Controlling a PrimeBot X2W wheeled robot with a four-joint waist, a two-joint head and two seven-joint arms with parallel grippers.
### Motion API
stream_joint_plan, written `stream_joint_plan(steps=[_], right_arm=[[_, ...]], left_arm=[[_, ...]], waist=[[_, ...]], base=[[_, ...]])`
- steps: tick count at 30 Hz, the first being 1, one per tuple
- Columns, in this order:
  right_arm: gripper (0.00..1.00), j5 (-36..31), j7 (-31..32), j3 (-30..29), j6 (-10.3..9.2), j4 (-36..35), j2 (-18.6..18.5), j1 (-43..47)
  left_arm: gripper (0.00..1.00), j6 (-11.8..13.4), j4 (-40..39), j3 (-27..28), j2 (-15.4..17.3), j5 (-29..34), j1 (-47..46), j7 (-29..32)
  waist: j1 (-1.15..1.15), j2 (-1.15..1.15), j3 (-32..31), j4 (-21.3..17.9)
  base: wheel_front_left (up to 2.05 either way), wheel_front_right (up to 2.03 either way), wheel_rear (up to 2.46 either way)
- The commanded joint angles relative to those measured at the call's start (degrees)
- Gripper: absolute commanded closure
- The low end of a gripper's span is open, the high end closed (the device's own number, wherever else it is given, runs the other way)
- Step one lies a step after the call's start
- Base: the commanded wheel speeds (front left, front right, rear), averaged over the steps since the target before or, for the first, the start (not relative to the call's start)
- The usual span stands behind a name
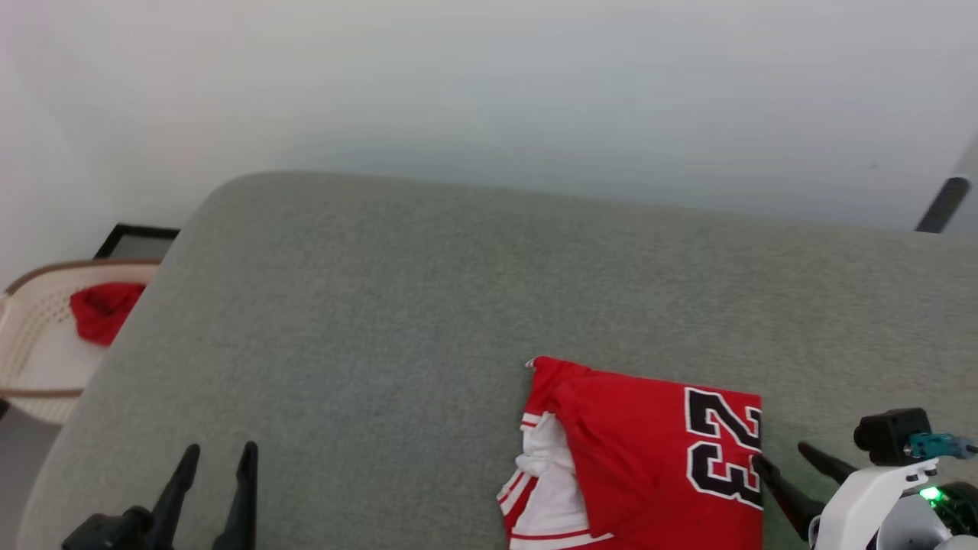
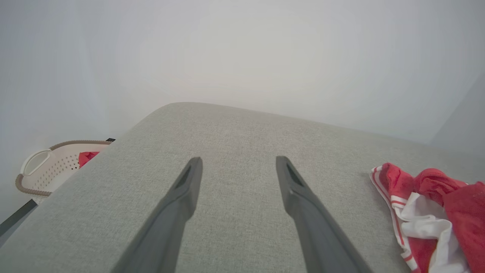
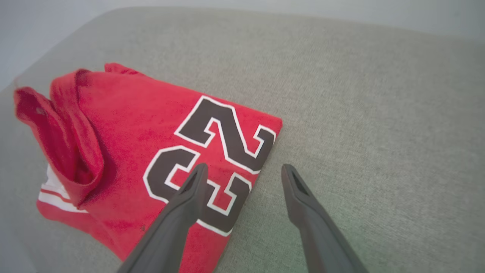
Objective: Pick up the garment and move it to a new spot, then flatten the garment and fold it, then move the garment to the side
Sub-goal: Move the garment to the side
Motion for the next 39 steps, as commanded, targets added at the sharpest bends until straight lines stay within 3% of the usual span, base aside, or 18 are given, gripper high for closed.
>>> stream_joint_plan(steps=[1, 15, 16, 17, 18, 28, 39], right_arm=[[0.00, 0.5, 1.7, -0.1, -0.07, 0.8, -0.1, -0.6], [0.00, 4.0, 19.6, -0.6, -0.07, 4.4, 2.2, -2.1], [0.53, 3.8, 20.4, -0.4, -0.07, 4.4, 2.2, -2.1], [0.86, 3.8, 21.3, -0.6, -0.07, 4.6, 2.4, -2.2], [1.00, 3.9, 22.4, -0.5, -0.07, 4.8, 2.6, -2.4], [1.00, 4.0, 25.6, -3.1, -0.05, 1.8, 2.2, -5.9], [1.00, 1.4, 29.8, -1.6, -0.06, -2.3, -3.1, -12.4]], left_arm=[[0.00, -0.2, 0.4, -0.4, -0.1, 0.1, -1.0, -0.1], [0.00, -0.4, 2.5, -2.4, -1.3, -0.7, -4.1, -0.6], [0.00, -0.4, 2.6, -2.5, -1.5, -0.7, -4.2, -0.7], [0.00, -0.4, 2.8, -2.5, -1.5, -0.7, -4.3, -0.8], [0.00, -0.4, 2.9, -2.6, -1.6, -0.7, -4.4, -0.8], [0.00, -0.5, 3.6, -2.8, -1.8, -0.5, -5.1, -1.0], [0.00, -0.4, 2.7, -4.0, -1.3, 0.1, -6.5, -1.0]], waist=[[0.00, 0.00, 2.5, 2.8], [0.00, 0.00, 6.2, 5.4], [0.00, 0.00, 6.3, 5.5], [0.00, 0.00, 6.4, 5.5], [0.00, 0.00, 6.5, 5.5], [0.00, 0.00, 6.1, 4.5], [0.00, 0.00, 5.5, 1.1]], base=[[0.00, 0.00, 0.00], [0.00, 0.00, 0.00], [0.00, 0.00, 0.00], [0.00, 0.00, 0.00], [0.00, 0.00, 0.00], [0.00, 0.00, 0.00], [0.00, 0.00, 0.00]])
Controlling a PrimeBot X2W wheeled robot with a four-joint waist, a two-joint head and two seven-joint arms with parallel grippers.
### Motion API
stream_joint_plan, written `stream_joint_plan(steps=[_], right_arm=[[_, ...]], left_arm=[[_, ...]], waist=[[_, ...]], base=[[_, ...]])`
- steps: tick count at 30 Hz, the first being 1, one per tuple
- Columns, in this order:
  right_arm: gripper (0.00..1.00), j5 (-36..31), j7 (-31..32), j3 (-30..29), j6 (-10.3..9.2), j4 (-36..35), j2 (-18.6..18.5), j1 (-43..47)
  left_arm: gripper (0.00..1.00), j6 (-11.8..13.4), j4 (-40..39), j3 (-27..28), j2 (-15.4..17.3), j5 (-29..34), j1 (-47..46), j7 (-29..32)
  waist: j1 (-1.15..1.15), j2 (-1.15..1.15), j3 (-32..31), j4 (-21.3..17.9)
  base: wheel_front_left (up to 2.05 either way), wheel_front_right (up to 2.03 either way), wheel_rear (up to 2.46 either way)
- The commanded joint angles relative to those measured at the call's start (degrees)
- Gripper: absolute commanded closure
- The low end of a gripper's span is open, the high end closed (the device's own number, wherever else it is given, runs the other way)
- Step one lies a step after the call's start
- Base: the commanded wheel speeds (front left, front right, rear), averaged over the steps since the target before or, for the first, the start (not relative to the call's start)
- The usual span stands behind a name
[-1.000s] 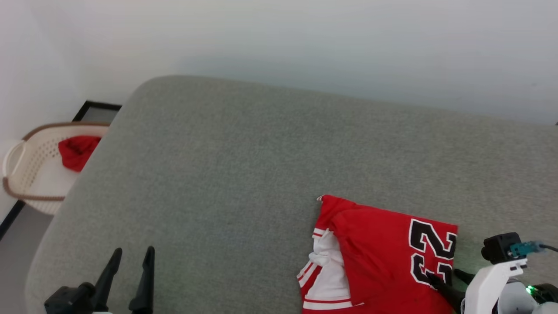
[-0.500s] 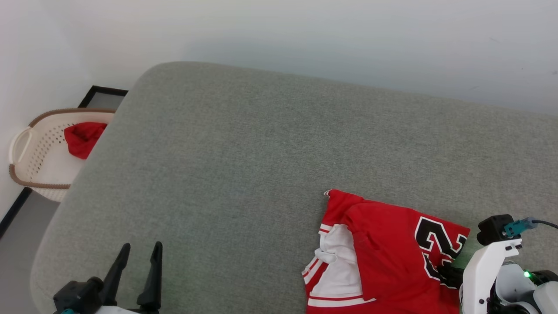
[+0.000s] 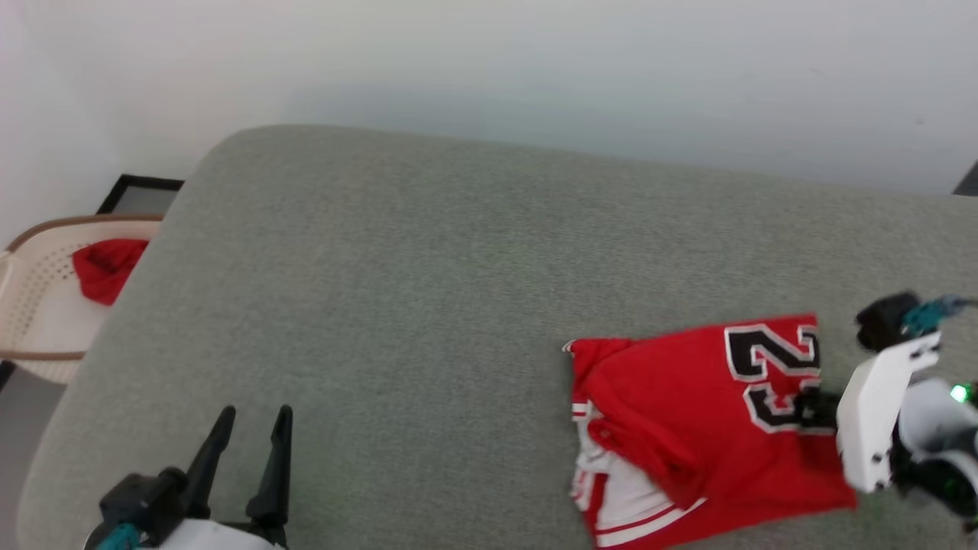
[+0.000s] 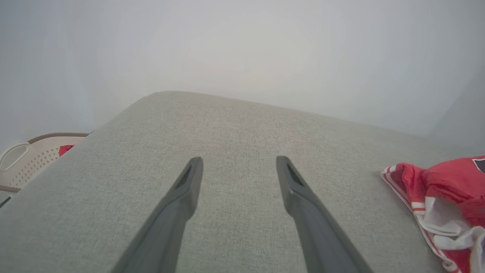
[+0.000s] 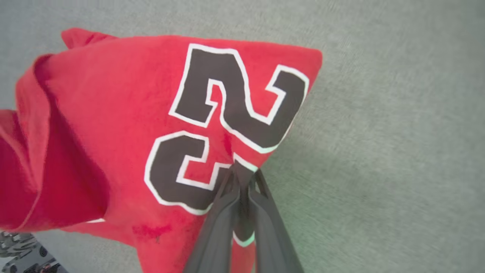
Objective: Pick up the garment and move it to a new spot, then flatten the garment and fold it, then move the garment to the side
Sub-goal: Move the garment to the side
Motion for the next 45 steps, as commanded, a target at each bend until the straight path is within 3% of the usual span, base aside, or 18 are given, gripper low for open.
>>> stream_joint_plan(steps=[1, 12, 23, 33, 45], right_arm=[[1.00, -0.2, 0.2, 0.0, -0.05, -0.4, -0.8, -1.3], [1.00, -1.7, 0.0, 1.7, -0.05, -1.1, -7.8, -10.0], [1.00, -3.6, -6.6, 5.1, -0.05, 2.4, -14.5, -20.2], [1.00, -5.6, -17.2, 9.2, -0.05, 11.5, -18.4, -28.8], [1.00, -13.8, -27.5, 11.3, -0.06, 25.3, -21.9, -36.5]], left_arm=[[0.00, -0.1, -0.2, -0.2, 0.2, 0.3, -0.9, -0.2], [0.00, -0.1, -1.2, -1.6, 0.8, 0.9, -4.7, -0.2], [0.00, -0.3, -2.2, -2.3, 2.1, 1.6, -9.8, -0.3], [0.00, -0.3, -2.5, -4.2, 3.7, 2.1, -14.4, -0.3], [0.00, -0.3, -2.9, -5.7, 5.5, 1.8, -17.2, 0.3]], waist=[[0.00, 0.00, 0.0, -1.1], [0.00, 0.00, 2.7, -7.6], [0.00, 0.00, 9.0, -15.6], [0.00, 0.00, 14.8, -20.0], [0.00, 0.00, 19.6, -20.9]], base=[[0.00, 0.00, 0.00], [0.00, 0.00, 0.00], [0.00, 0.00, 0.00], [0.00, 0.00, 0.00], [0.00, 0.00, 0.00]])
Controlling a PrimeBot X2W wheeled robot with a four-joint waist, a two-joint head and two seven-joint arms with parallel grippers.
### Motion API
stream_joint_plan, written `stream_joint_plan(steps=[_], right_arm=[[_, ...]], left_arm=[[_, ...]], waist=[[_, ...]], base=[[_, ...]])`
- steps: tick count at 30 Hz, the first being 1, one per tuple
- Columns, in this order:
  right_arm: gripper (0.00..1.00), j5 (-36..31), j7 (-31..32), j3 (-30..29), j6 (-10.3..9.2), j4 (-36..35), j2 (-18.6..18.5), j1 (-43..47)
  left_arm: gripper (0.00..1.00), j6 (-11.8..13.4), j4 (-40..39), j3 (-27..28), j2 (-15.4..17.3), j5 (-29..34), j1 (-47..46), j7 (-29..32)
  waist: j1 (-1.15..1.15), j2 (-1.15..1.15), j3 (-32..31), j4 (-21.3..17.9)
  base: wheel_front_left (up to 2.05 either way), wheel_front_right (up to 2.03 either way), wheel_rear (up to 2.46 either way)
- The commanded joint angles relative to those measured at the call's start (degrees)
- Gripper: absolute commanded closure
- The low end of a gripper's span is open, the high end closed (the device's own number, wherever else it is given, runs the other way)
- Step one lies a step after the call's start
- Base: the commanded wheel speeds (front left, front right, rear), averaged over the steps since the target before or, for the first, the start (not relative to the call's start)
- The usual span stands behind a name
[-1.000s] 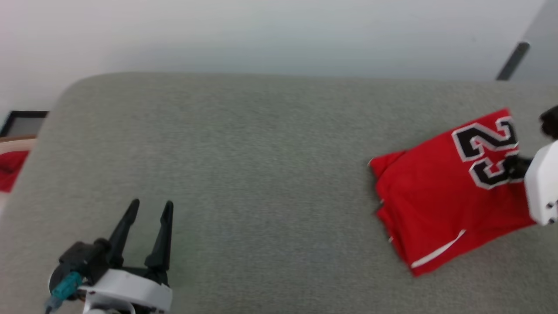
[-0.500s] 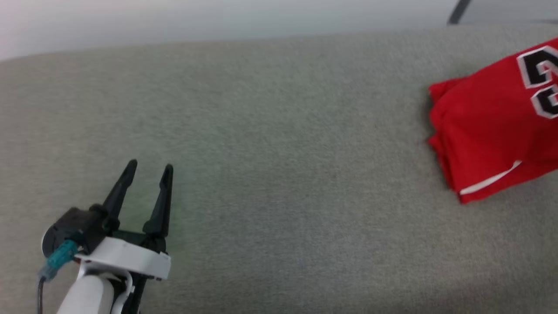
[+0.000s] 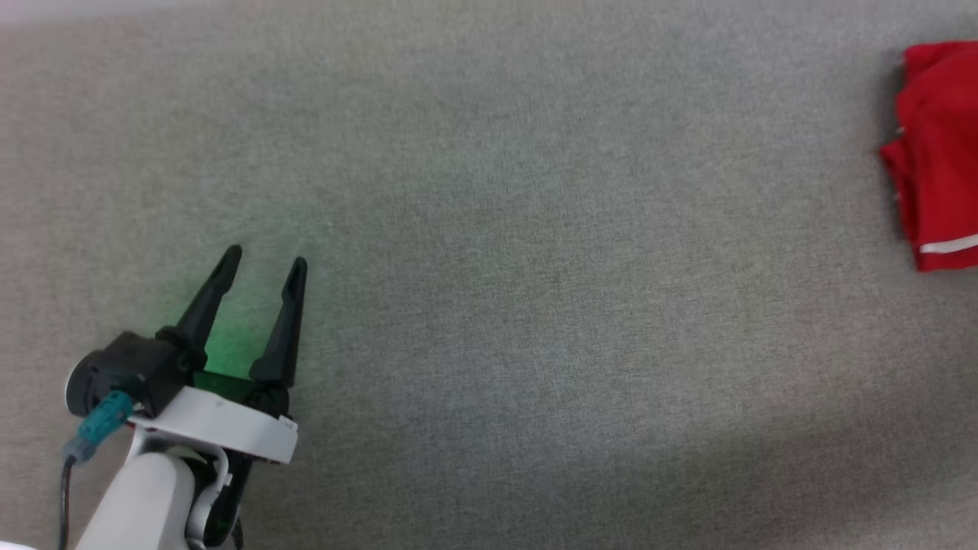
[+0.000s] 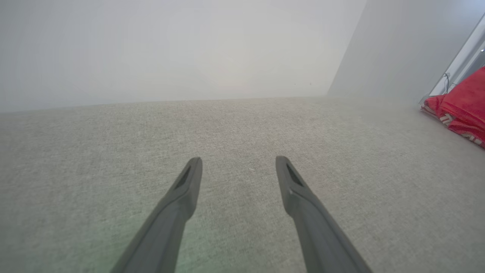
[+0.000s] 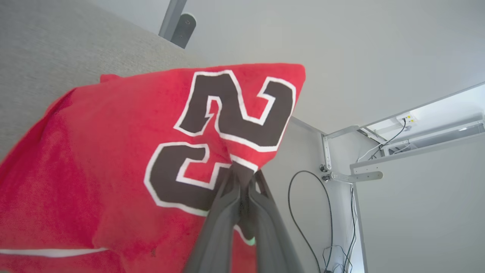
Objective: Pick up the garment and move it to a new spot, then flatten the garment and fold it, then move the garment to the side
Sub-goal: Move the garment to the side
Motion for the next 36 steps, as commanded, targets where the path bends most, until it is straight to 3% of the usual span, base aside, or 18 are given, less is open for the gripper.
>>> stream_joint_plan(steps=[1, 15, 17, 18, 20, 21, 36], right_arm=[[1.00, -1.2, -1.0, 0.1, -0.08, 1.7, -0.3, -1.3], [1.00, -8.1, -9.9, -3.2, -0.09, 16.5, 3.9, -5.2], [0.87, -9.0, -11.3, -3.5, -0.09, 18.3, 4.4, -5.6], [0.74, -9.5, -11.8, -3.6, -0.09, 19.1, 4.6, -5.6], [0.37, -10.7, -13.0, -3.8, -0.09, 20.6, 5.0, -6.3], [0.02, -11.3, -13.4, -4.0, -0.09, 21.2, 5.2, -6.6], [0.00, -16.8, -18.3, -9.5, -0.09, 30.1, 8.7, -9.4]], left_arm=[[0.00, -0.1, -0.3, -0.2, 0.3, -0.1, -0.9, 0.1], [0.00, -0.1, 0.2, -2.0, 1.1, -0.9, -3.1, 0.3], [0.00, -0.2, 0.4, -2.2, 1.1, -1.0, -3.3, 0.2], [0.00, -0.2, 0.5, -2.4, 1.1, -1.1, -3.4, 0.2], [0.00, -0.2, 0.7, -2.6, 1.0, -1.2, -3.6, 0.2], [0.00, -0.2, 0.8, -2.7, 1.0, -1.3, -3.6, 0.2], [0.00, 0.5, 1.9, -2.1, 0.3, -2.2, -1.2, -0.3]], waist=[[0.00, 0.00, 1.8, -0.5], [0.00, 0.00, 5.1, 0.9], [0.00, 0.00, 5.2, 1.3], [0.00, 0.00, 5.3, 1.5], [0.00, 0.00, 5.3, 1.8], [0.00, 0.00, 5.2, 1.9], [0.00, 0.00, 0.5, 3.4]], base=[[0.00, 0.00, 0.00], [0.00, 0.00, 0.00], [0.00, 0.00, 0.00], [0.00, 0.00, 0.00], [0.00, 0.00, 0.00], [0.00, 0.00, 0.00], [0.00, 0.00, 0.00]])
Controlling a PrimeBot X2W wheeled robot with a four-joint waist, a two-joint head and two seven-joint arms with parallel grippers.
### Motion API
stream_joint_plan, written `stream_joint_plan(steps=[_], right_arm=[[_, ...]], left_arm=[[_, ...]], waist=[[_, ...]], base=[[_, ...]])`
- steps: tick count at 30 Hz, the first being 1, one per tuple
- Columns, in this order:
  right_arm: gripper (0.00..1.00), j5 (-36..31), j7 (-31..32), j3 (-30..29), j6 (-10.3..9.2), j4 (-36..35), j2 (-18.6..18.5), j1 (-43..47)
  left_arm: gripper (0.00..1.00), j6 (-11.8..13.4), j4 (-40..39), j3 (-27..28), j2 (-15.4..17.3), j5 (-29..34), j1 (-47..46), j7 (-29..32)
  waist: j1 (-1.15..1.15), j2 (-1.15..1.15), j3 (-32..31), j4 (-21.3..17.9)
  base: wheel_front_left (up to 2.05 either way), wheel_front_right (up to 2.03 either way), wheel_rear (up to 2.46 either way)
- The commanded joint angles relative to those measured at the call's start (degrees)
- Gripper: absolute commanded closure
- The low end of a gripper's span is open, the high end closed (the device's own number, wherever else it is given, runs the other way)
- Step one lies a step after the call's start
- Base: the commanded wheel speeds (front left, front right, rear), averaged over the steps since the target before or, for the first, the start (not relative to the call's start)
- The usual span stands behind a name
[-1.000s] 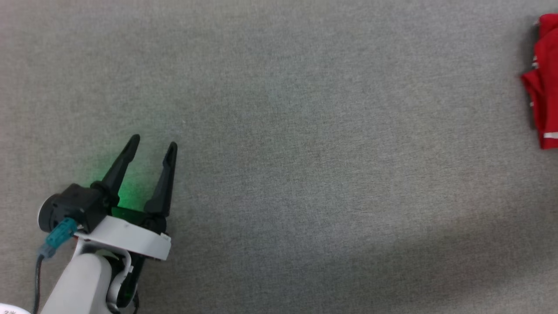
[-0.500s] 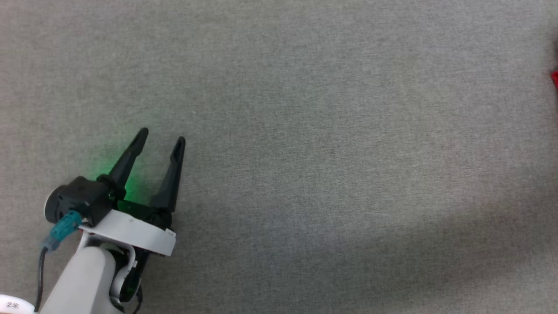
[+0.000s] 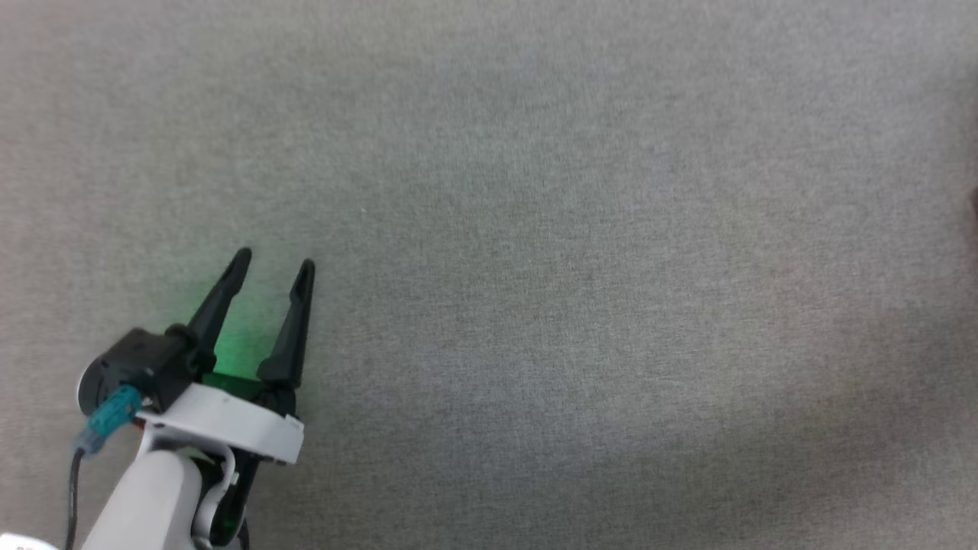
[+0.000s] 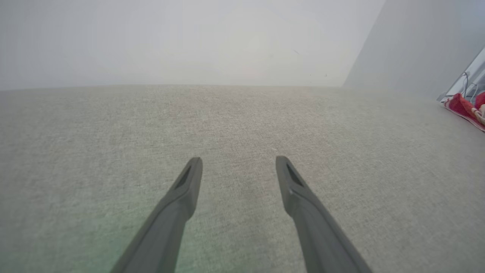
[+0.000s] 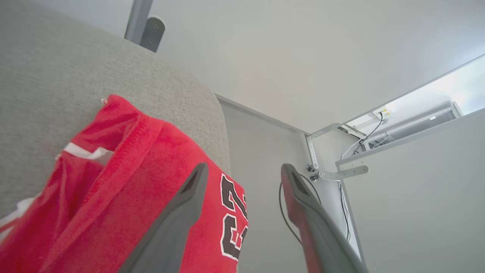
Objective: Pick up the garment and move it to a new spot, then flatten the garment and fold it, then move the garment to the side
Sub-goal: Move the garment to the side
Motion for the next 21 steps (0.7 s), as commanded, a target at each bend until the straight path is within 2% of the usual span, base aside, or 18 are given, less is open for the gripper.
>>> stream_joint_plan(steps=[1, 12, 18, 21], right_arm=[[0.00, -0.2, -0.9, -0.4, -0.09, 0.2, 0.8, -0.2], [0.00, 2.7, -7.8, -2.6, -0.08, -1.2, 8.3, 6.0], [0.00, 3.8, -8.9, -3.7, -0.08, -6.2, 11.8, 12.5], [0.00, 4.1, -9.0, -5.9, -0.08, -11.8, 13.0, 16.7]], left_arm=[[0.00, 0.3, 0.1, 0.3, -0.2, -0.4, 0.9, -0.3], [0.00, 0.8, 1.2, 2.3, -0.7, -1.0, 7.2, -0.5], [0.00, 1.1, 1.6, 3.2, -0.1, -1.3, 11.7, -0.5], [0.00, 1.7, 1.0, 4.1, 0.0, -1.6, 13.9, -0.5]], waist=[[0.00, 0.00, -2.1, 0.6], [0.00, 0.00, -13.2, 3.0], [0.00, 0.00, -19.6, 4.4], [0.00, 0.00, -22.0, 4.8]], base=[[0.00, 0.00, 0.00], [0.00, 0.00, 0.00], [0.00, 0.00, 0.00], [0.00, 0.00, 0.00]])
